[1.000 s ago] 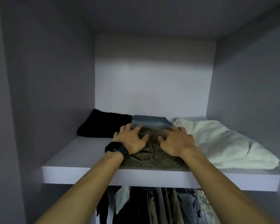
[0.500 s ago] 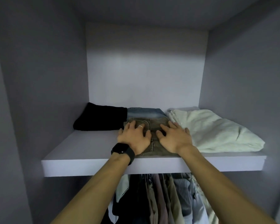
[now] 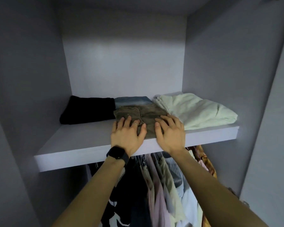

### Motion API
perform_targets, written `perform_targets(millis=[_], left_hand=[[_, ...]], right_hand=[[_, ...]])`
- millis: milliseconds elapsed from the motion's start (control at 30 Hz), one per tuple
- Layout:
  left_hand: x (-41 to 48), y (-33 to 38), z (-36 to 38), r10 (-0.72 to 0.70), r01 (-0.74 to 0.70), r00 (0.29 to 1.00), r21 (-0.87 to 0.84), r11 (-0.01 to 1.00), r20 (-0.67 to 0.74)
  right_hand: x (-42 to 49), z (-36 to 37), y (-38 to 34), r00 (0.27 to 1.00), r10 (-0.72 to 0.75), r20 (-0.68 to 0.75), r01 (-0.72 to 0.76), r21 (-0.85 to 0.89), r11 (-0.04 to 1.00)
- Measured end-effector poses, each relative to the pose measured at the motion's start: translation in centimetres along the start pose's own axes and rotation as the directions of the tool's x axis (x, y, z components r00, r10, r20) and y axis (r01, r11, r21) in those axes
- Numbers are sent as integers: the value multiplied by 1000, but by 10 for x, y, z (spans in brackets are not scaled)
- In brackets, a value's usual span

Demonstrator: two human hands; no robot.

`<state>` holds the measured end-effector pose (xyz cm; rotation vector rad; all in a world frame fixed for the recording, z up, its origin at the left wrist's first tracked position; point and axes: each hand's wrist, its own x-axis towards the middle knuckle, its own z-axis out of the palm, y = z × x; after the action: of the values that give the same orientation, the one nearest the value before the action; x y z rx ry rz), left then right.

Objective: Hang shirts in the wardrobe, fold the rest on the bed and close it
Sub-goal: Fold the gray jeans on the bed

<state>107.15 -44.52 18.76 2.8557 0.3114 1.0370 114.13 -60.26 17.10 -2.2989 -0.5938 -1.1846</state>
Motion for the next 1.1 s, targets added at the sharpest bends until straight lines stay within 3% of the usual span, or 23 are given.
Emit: perform_targets(millis=[100,200,267,433,567,633,700,833,900,933,1000,1100], left_hand=[[-12,6,-14,59,-57,998,52,997,-37],[-41,24,-25,243,-236,955,58,970,-173],[-70,46,-22,335,-336,923,29,942,-187],[-159,139,8,505,-501,863,-205,841,-38],[-247,246,14,713,-624,687,-390,677,138],[-290,295,5,799,-660,585,-491,569,140],[-352,357,-21,899,-690,433,-615,382,73],[-462,430,-74,975,-647,206,-759,70,-85],[-528,461,-111,979,-601,50,-789,-129,-198],[-543,467,-118,978,-603,5,-781,-163,-209],[-605,483,-157,936,-543,-158,-764,-349,-316],[-673,482,-199,839,-416,-335,-731,-541,-429]], right_hand=[[-19,-19,-1,995,-4,102,8,-43,999],[-48,-54,7,993,-41,114,51,-86,995],[-76,-87,16,996,-27,83,35,-109,993],[-192,-190,61,992,117,-50,-126,-232,965],[-315,-297,90,901,424,-93,-423,-400,813],[-368,-349,90,833,533,-147,-535,-458,710],[-431,-417,81,718,647,-259,-662,-542,517],[-527,-519,36,522,691,-500,-783,-603,155],[-575,-566,-7,401,654,-641,-823,-566,-49],[-585,-576,-18,388,621,-681,-832,-549,-82],[-625,-607,-70,281,538,-794,-835,-479,-271],[-662,-620,-142,135,377,-916,-799,-326,-505]])
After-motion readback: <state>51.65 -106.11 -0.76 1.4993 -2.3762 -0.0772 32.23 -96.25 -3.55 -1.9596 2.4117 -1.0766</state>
